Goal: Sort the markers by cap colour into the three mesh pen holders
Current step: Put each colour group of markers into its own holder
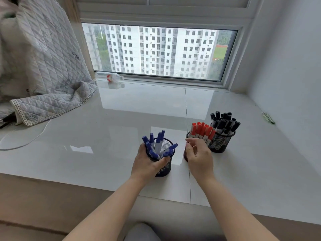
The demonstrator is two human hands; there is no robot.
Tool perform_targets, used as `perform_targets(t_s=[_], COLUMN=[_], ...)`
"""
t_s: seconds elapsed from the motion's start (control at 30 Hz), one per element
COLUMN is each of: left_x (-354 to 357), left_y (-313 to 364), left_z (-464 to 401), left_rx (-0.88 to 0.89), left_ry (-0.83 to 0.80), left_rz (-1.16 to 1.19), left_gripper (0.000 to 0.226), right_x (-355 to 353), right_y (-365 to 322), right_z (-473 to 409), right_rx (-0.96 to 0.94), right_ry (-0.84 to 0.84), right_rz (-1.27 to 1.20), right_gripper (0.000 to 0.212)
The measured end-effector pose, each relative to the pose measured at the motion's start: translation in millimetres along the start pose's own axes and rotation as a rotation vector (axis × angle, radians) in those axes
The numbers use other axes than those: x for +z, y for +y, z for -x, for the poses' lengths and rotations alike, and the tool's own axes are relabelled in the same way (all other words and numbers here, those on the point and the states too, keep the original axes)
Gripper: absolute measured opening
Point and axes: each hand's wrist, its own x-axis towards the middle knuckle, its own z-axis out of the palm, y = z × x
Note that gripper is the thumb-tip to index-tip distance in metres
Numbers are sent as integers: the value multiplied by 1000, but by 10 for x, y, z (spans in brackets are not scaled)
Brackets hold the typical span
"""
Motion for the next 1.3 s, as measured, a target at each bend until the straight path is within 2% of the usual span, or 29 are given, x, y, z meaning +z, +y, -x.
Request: perform_targets(t_s=[0.07,0.13,0.27,0.4,0.5,0.6,0.7,1.0,1.13,1.2,1.3], left_x=[-46,-91,-184,-276,-341,-390,-409,-430,-356,-308,-207], left_y=[-1,-10,-36,-81,-120,-140,-136,-188,-155,-133,-93], left_z=[-31,-72,-181,-341,-442,-521,-592,-706,-495,-334,-90], left_rx=[-20,-37,-65,-91,-105,-110,-120,-152,-149,-158,-160], left_ry=[14,31,50,79,98,101,116,122,271,387,479], left_rz=[12,29,61,91,89,100,111,130,173,168,137], left_gripper=[69,71,69,67,64,69,76,74,83,75,39], right_x=[-36,-60,-31,20,51,121,179,210,216,218,216], right_y=[76,161,318,452,533,588,596,600,574,544,478], right_z=[27,36,24,-57,-132,-163,-185,-6,190,280,425], right_rx=[24,99,235,349,377,392,370,304,307,290,288], right_ry=[183,277,215,125,94,71,103,57,32,18,22], right_rz=[49,80,57,-27,-118,-179,-171,-58,-66,-58,-66], right_gripper=[21,40,75,91,92,83,72,70,76,79,83])
